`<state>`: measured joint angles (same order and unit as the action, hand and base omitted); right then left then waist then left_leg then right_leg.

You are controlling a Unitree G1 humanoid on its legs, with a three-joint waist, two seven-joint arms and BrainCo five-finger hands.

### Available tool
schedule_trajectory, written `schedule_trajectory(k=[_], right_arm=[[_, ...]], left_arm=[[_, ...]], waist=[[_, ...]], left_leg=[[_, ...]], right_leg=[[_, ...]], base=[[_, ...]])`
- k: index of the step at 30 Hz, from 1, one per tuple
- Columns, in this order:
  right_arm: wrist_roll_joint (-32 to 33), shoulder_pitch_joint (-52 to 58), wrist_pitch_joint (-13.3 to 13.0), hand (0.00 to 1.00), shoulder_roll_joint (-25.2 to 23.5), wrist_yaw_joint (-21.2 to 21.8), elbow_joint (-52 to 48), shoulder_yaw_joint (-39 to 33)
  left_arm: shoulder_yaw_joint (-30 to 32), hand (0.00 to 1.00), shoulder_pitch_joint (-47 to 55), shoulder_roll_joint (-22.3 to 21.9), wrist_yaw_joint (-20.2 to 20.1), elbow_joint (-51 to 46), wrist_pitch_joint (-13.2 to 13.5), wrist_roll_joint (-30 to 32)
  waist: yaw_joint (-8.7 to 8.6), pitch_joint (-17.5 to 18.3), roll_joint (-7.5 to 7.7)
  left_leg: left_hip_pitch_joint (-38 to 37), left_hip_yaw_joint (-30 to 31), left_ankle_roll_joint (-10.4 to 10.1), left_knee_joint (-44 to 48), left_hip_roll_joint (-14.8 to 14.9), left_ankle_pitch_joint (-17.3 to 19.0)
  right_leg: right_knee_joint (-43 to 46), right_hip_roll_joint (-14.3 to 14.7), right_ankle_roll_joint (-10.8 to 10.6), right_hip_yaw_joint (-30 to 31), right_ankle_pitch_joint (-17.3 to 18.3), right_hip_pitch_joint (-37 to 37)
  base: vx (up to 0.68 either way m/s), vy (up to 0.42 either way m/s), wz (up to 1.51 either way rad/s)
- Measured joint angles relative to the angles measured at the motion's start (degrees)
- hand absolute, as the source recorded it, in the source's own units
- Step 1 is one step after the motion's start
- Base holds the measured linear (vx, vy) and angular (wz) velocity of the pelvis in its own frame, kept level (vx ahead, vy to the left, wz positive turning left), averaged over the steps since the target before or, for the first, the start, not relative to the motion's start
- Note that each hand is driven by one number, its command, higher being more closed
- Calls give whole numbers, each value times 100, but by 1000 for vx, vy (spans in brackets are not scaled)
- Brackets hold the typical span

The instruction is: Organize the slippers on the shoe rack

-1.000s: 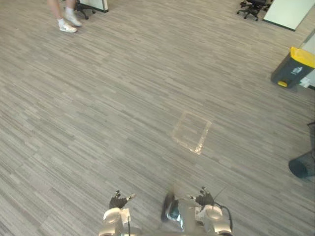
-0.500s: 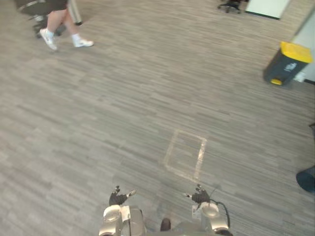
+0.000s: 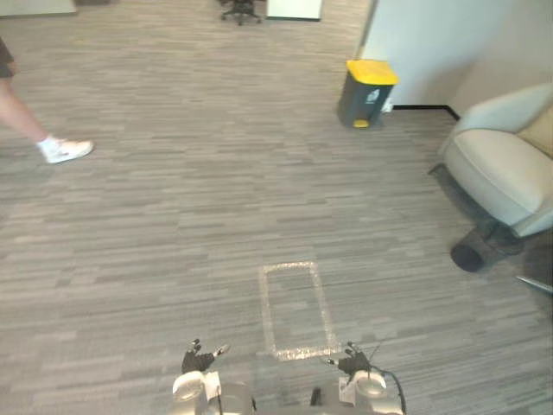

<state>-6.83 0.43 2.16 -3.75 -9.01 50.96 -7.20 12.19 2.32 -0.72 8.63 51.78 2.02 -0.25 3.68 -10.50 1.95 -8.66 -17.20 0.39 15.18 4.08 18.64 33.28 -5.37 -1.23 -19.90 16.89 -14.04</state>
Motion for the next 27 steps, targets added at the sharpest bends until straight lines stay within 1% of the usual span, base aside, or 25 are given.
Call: schedule_trajectory(k=[1,2,3,4,5,6,7,8,9,10,11,12,13,14,15,16,17,19,20,21,23,24,25,26,27], right_arm=[[-1,-35,0,0,15,0,18,-6],[-2,-65,-2,0,23,11,126,-60],[-3,-97,0,0,21,12,209,-153],[-4,-99,-1,0,20,11,221,-185],[-8,-122,5,0,-13,11,225,-322],[-32,-119,8,0,-18,14,229,-377],[-56,-117,6,0,-16,11,222,-373],[-126,-112,10,0,2,10,203,-325],[-125,-113,13,0,1,9,204,-318],[-120,-73,41,0,-22,3,217,-187],[-119,-58,43,0,-34,5,216,-138],[-102,-68,65,0,-33,7,224,-50],[-93,-52,67,0,-38,-50,220,-158],[-93,-22,66,0,-21,-60,217,-153],[-94,-7,68,0,-11,-62,217,-152],[-73,-16,89,0,-9,-37,224,36],[-48,-14,83,0,-10,-37,162,102],[-29,-51,51,0,-18,-41,136,83],[-34,-91,61,0,-28,-32,164,78],[-35,-89,59,0,-26,-18,162,85],[-55,-41,56,0,-6,7,158,97],[-76,-29,60,0,-21,25,169,114],[-130,22,61,0,-16,42,183,91],[-176,51,61,0,-14,48,195,69],[-216,71,54,0,-16,52,223,62]], left_arm=[[-33,0,12,10,-2,27,2,0],[-89,0,14,55,-12,135,2,1],[-89,0,14,73,-26,180,2,5],[-88,0,15,73,-32,189,-1,6],[-79,0,15,20,-56,181,-6,22],[-54,0,28,-15,-112,157,-8,25],[-28,0,20,-24,-121,140,-8,31],[43,0,33,-60,-139,96,-11,59],[44,0,41,-57,-137,90,-12,70],[45,0,129,-29,-150,-4,-10,119],[44,0,139,-15,-151,-41,-10,124],[40,0,153,3,-152,-129,-9,121],[196,0,297,-92,-132,-405,29,108],[184,0,325,-160,-125,-384,28,104],[188,0,353,-211,-124,-378,30,104],[208,0,288,-123,-118,-382,43,59],[219,0,264,-93,-119,-382,56,45],[244,0,245,-55,-117,-272,81,15],[263,0,261,-53,-109,-277,89,-26],[261,0,290,-64,-111,-269,98,-21],[246,0,316,-84,-112,-244,86,13],[247,0,336,-88,-111,-142,98,13],[249,0,343,-51,-110,-100,103,13],[248,0,341,-29,-111,-53,101,13],[247,0,336,-2,-112,22,103,13]], waist=[[-29,0,-5],[-68,-1,-6],[-79,15,12],[-91,28,5],[-94,67,-92],[-94,68,-154],[-105,65,-182],[-115,32,-331],[-109,16,-359],[-55,-23,-378],[-54,-37,-353],[-8,-63,-294],[168,-67,-211],[191,7,-341],[193,29,-427],[238,21,-304],[223,64,-176],[294,91,-129],[342,94,-96],[342,92,-97],[317,88,-138],[324,91,-204],[298,119,-172],[265,127,-164],[213,131,-165]], left_leg=[[-80,-37,-38,-75,-2,6],[-308,-116,-145,-232,-29,55],[-450,-82,-243,-278,-60,110],[-491,-51,-276,-275,-53,129],[-532,79,-334,-99,120,137],[-326,154,-412,481,247,91],[-228,209,-410,756,287,84],[284,409,-419,2214,565,-172],[467,464,-380,2698,649,-345],[985,624,-238,4017,846,-479],[1113,645,-208,4233,857,-428],[1441,692,-209,4446,843,-290],[2184,1478,-316,1612,195,-162],[2134,1955,-401,797,76,-703],[2114,2061,-509,680,102,-1235],[2030,1917,-392,806,-25,-1204],[2017,1813,-362,854,-112,-1096],[2026,1645,-255,1111,-148,-774],[1853,1314,-175,1099,-100,-584],[1598,1064,-181,978,-99,-481],[1198,587,-83,813,-11,-429],[960,249,-33,685,60,-405],[768,-11,-28,532,82,-408],[687,-128,-28,468,125,-409],[619,-251,-29,439,221,-409]], right_leg=[[-309,47,21,-55,-114,-2],[-1159,203,99,-96,-613,6],[-1518,308,373,24,-1189,39],[-1560,343,542,57,-1405,81],[-1577,452,752,-18,-1396,195],[-1644,546,783,-35,-1271,316],[-1679,592,790,-37,-1245,383],[-1887,766,816,15,-1154,713],[-1950,813,834,78,-1127,836],[-2090,926,868,339,-944,1261],[-2097,928,871,425,-886,1370],[-2121,915,889,682,-706,1629],[-2158,537,393,1825,-419,2161],[-2125,562,202,1972,-302,2208],[-2094,608,122,2054,-236,2208],[-1963,436,19,2152,-135,2255],[-1949,315,27,2227,-140,2183],[-1907,250,2,2575,-169,2164],[-1661,197,-33,2832,-149,2102],[-1301,145,-69,2946,-159,1981],[-627,66,-269,2797,-275,1674],[-137,-69,-344,2464,-304,1409],[61,-261,-317,1876,-214,1217],[25,-355,-270,1435,-183,1179],[-300,-408,-212,759,-217,1177]], base=[[358,63,-48],[501,33,-34],[542,1,-25],[516,-52,-2],[508,-94,6],[491,-113,4],[465,-128,-13],[374,-80,-18],[528,-44,-60],[424,-1,-59],[488,-4,-87],[996,262,-252],[1130,445,-273],[1034,525,-252],[398,354,-59],[272,278,-37],[260,256,-46],[211,255,-68],[207,289,-106],[151,227,-121],[127,178,-130],[153,167,-145],[106,98,-123],[128,49,-97],[93,2,-72]])
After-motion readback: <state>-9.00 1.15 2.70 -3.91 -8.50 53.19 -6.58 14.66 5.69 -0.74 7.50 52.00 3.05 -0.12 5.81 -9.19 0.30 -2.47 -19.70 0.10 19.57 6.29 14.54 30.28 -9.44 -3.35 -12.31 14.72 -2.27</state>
